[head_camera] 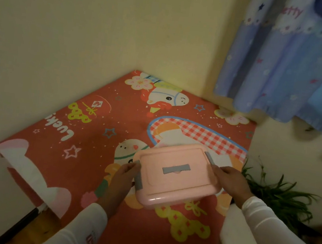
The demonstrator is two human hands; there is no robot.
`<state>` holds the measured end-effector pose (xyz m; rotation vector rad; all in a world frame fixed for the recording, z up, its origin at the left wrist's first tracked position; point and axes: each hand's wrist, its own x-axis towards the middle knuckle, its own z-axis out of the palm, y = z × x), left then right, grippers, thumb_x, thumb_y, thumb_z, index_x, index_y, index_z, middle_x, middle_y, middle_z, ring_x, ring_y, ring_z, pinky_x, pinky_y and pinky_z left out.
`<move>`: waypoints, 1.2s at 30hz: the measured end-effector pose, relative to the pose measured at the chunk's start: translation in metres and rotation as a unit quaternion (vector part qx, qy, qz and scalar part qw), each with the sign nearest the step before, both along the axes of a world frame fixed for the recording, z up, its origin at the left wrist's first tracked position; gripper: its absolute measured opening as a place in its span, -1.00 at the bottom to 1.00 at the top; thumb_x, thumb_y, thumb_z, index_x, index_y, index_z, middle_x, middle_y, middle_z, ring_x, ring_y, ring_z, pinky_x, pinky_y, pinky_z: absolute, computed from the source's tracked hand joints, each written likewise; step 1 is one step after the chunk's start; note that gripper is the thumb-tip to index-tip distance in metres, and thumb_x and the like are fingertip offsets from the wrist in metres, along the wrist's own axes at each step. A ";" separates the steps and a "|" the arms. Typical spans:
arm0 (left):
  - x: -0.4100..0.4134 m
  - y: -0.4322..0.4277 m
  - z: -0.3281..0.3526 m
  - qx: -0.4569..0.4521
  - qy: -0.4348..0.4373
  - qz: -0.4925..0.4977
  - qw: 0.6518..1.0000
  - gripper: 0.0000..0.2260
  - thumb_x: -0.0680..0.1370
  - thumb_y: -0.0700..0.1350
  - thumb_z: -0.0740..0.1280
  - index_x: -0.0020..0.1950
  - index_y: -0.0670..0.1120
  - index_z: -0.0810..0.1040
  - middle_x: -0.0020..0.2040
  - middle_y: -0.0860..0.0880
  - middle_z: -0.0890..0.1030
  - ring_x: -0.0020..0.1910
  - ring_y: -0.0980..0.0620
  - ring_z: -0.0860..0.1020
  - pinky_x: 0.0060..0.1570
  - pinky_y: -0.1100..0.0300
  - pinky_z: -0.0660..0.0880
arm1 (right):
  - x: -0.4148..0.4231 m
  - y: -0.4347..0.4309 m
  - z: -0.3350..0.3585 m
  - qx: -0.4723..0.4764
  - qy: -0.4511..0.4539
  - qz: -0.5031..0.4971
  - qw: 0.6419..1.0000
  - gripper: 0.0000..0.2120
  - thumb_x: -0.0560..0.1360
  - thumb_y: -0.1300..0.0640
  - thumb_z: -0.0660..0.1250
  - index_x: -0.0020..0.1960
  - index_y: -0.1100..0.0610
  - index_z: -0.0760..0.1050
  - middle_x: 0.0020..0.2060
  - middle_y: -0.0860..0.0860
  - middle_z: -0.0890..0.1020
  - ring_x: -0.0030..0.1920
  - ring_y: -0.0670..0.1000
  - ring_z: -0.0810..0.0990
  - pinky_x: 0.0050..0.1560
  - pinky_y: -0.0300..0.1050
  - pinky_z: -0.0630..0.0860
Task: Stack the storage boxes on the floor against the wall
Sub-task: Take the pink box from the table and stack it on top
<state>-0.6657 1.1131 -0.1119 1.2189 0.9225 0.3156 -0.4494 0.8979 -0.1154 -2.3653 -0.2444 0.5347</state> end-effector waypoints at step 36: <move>0.008 0.027 -0.035 0.116 0.031 -0.060 0.991 -0.43 0.46 -0.15 0.44 0.41 0.04 0.32 0.09 0.08 0.50 -0.05 0.14 0.47 -0.04 0.13 0.37 | -0.081 0.038 -0.027 0.088 0.015 -0.135 0.987 -0.44 0.49 -0.17 0.34 0.36 0.10 0.36 0.07 0.01 0.55 -0.02 0.02 0.49 -0.02 -0.07 0.43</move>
